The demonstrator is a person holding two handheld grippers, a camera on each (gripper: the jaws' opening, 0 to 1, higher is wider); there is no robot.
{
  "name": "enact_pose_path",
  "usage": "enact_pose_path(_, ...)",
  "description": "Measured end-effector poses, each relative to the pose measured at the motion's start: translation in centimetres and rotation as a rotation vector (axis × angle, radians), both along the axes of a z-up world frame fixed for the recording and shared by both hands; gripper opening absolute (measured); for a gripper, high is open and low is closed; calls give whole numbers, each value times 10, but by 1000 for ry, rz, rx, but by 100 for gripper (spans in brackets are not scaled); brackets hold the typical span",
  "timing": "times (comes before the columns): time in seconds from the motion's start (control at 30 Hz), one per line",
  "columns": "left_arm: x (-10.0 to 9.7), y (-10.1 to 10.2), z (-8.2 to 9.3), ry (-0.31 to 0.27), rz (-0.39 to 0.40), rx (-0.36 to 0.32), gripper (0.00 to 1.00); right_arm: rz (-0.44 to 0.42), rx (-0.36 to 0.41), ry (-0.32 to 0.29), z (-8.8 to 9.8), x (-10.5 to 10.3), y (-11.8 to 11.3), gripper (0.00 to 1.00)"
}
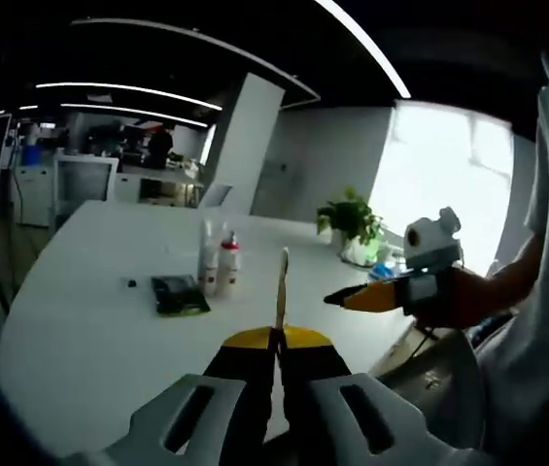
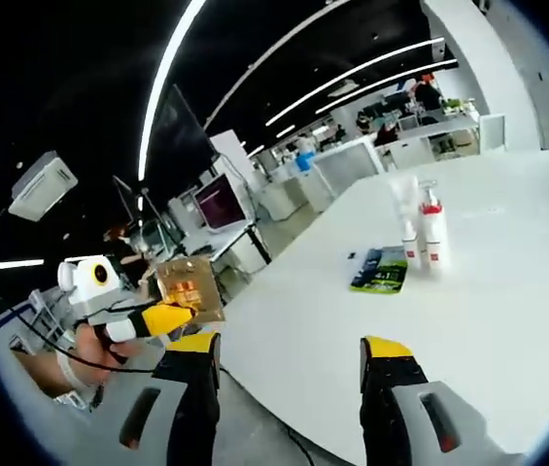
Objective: Arrange the skincare products in the storage area until every visible bottle or jar stands upright without overlapping.
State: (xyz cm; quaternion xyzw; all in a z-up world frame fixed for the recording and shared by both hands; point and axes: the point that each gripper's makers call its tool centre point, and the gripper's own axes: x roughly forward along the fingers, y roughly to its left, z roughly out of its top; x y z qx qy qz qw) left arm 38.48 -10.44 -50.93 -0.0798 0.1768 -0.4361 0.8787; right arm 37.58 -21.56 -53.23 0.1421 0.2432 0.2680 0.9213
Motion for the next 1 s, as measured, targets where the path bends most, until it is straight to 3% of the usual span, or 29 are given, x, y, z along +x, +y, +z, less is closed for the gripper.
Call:
enact_pose_path(0.07,0,-1,-3,20,-1,1,0,37,-52,-16,-1,-8,3,55)
enact_pose_path(0.23,5,0,-10,88,15,-10,0,67,-250,-142,-1,-15,2,51)
enact_pose_path(0.37,10,1,-15,214,39,-88,0,112,-329,-250,9,-11,14,51)
enact_pose_path(0.4,12,2,-20,284,46,-116,0,120,-343,-279,12,-9,18,52)
enact_pose_path(0.47,19,7,-38,402,102,-110,0,133,-344,-281,11,-10,23,56)
enact_pose_path(0.53,18,2,-46,489,86,-135,0,131,-338,-267,8,-9,21,58)
enact_pose_path(0.7,23,-5,-58,609,70,-174,0,72,-306,-236,6,-3,6,56)
enact_pose_path(0.73,25,-7,-61,656,66,-180,0,65,-305,-226,5,-2,5,56)
enact_pose_path(0.87,47,-7,-65,689,65,-184,0,71,-341,-238,3,-3,6,53)
enact_pose_path(1.0,76,-4,-70,725,47,-152,0,120,-339,-226,-1,-8,17,57)
